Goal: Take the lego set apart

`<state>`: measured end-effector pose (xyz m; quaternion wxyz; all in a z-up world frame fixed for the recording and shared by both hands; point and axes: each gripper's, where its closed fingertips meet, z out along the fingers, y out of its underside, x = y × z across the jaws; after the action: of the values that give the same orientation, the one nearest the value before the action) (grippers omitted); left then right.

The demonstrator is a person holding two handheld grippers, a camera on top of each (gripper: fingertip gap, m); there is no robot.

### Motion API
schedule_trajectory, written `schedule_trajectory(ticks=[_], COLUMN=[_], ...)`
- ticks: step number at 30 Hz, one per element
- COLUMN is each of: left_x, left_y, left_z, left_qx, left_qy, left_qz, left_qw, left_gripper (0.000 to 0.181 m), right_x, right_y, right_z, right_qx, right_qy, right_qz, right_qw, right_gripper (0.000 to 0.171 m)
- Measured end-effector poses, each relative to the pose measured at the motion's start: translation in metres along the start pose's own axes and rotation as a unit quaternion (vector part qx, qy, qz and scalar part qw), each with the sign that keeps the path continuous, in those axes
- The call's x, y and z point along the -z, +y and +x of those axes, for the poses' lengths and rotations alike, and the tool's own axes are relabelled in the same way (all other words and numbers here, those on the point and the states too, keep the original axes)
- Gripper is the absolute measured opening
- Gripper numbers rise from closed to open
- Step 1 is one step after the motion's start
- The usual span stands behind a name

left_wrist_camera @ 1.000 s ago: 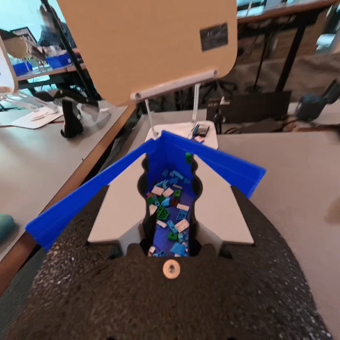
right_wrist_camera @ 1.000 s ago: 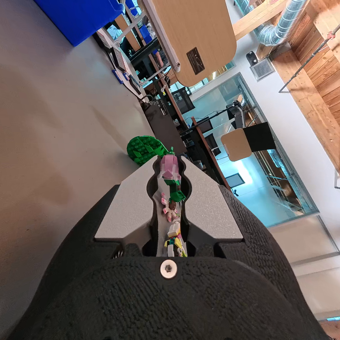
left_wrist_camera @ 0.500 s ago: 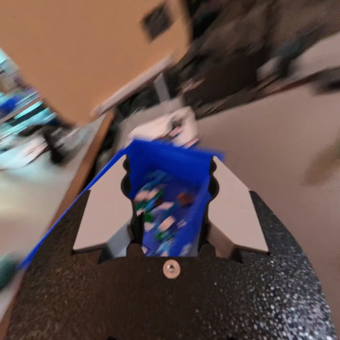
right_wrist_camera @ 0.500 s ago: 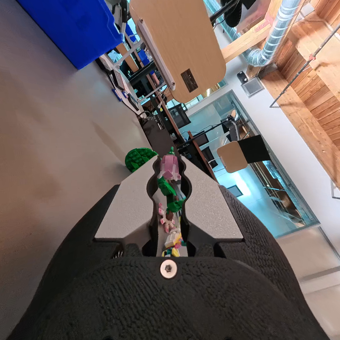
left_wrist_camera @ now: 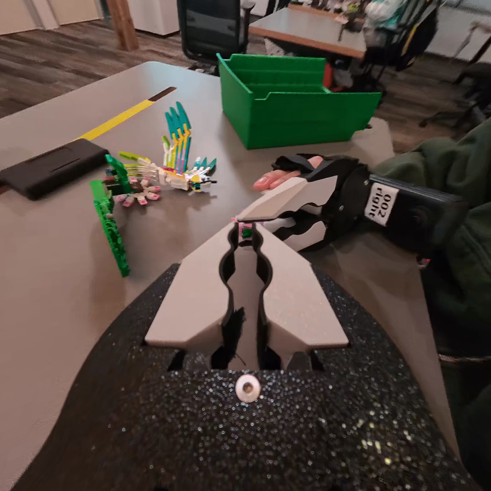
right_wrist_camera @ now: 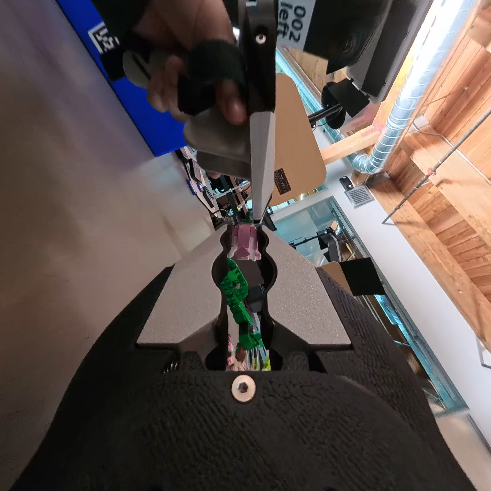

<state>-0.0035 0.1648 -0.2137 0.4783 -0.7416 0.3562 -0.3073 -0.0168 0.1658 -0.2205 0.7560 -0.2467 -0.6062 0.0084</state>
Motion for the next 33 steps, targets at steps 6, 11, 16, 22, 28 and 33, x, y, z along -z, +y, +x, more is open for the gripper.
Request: schedule_trajectory(ticks=[6,11,16,22,28,33], left_x=[0.003,0.004,0.005,0.007,0.008,0.007], left_y=[0.005,0.011,0.011,0.013,0.012,0.012], left_z=[0.004,0.009,0.012,0.014,0.016,0.015], left_qx=[0.022,0.026,0.04,0.035,0.033,0.023], left_qy=[0.041,0.064,0.086,0.094,0.101,0.094], left_qz=[0.003,-0.011,-0.004,-0.009,-0.004,-0.004], left_qw=[0.999,0.998,0.995,0.995,0.994,0.995], left_gripper=[0.014,0.012,0.007,0.005,0.01,0.004], right_x=[0.003,0.005,0.005,0.005,0.005,0.006], right_y=[-0.008,-0.01,-0.011,-0.013,-0.013,-0.014], right_z=[-0.002,0.0,-0.002,-0.004,-0.006,-0.007], right_qx=[-0.004,-0.004,0.002,0.01,0.01,0.012], right_qy=[-0.01,-0.008,-0.011,-0.016,-0.02,-0.023], right_qz=[0.024,0.029,0.033,0.036,0.037,0.041], right_qw=[1.0,1.0,0.999,0.999,0.999,0.999], right_gripper=[0.017,0.017,0.017,0.017,0.017,0.017])
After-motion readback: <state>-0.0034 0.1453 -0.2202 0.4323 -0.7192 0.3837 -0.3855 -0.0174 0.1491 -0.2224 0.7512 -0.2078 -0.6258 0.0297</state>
